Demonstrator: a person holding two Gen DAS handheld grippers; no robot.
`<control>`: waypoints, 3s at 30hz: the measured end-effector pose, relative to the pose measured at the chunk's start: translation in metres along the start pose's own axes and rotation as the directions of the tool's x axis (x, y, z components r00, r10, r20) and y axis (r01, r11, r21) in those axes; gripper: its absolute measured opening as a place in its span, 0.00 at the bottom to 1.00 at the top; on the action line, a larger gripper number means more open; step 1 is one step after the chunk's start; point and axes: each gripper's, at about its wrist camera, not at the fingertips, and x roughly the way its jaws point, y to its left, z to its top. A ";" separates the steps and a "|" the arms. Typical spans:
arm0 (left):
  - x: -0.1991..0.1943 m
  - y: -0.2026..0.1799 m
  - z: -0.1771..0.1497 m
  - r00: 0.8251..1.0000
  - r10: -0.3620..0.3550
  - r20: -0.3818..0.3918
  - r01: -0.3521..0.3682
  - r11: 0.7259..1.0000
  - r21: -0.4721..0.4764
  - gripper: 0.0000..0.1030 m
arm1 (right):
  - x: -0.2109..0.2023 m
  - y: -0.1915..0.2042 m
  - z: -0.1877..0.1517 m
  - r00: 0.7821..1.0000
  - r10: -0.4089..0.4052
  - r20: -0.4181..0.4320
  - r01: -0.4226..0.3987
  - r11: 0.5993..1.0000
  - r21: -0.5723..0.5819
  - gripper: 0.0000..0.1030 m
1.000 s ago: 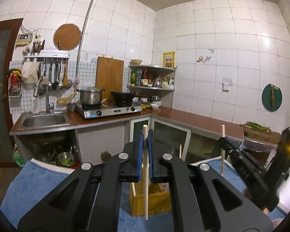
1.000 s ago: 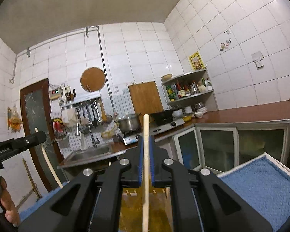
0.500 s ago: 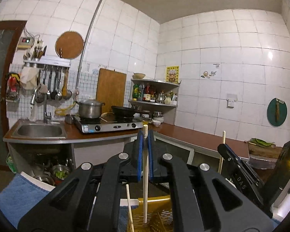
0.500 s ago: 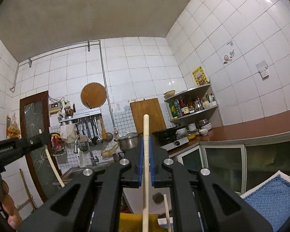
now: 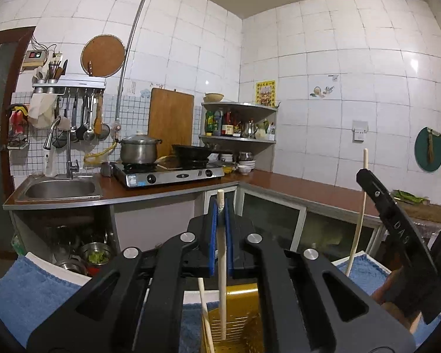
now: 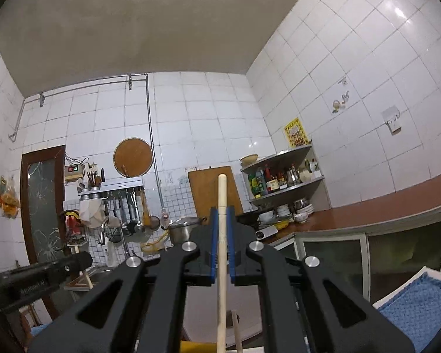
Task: Organize utensils
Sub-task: 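Lower the left tool's chopstick into the holder while the right tool lowers its chopstick, then open both tools to release the chopsticks inside the yellow holder, then move both tools back down toward the loose chopsticks on the towel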
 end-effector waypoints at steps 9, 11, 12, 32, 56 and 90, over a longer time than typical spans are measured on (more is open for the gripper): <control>0.018 0.000 -0.018 0.999 0.015 -0.051 -0.014 1.000 0.024 0.04 | 0.008 0.003 -0.014 1.000 -0.009 -0.022 0.008 0.998 -0.058 0.06; 0.021 -0.002 -0.022 0.998 0.018 -0.057 -0.016 0.999 0.035 0.04 | 0.011 0.005 -0.018 0.999 -0.011 -0.035 0.008 0.997 -0.073 0.06; 0.022 -0.002 -0.023 0.998 0.021 -0.059 -0.018 0.999 0.039 0.04 | 0.012 0.005 -0.019 0.999 -0.010 -0.041 0.007 0.997 -0.075 0.06; 0.039 0.008 -0.058 0.981 0.085 -0.176 -0.074 0.995 0.067 0.06 | 0.009 0.002 -0.053 0.974 -0.033 -0.226 -0.001 0.989 -0.149 0.06; -0.074 0.044 -0.084 0.904 0.173 -0.391 -0.177 0.984 0.028 0.87 | -0.092 0.007 -0.047 0.833 -0.112 -0.541 0.031 0.987 -0.157 0.63; -0.057 0.043 -0.194 0.737 0.160 -0.657 -0.188 0.982 0.028 0.91 | -0.098 -0.027 -0.166 0.546 -0.206 -0.812 0.126 0.979 -0.163 0.64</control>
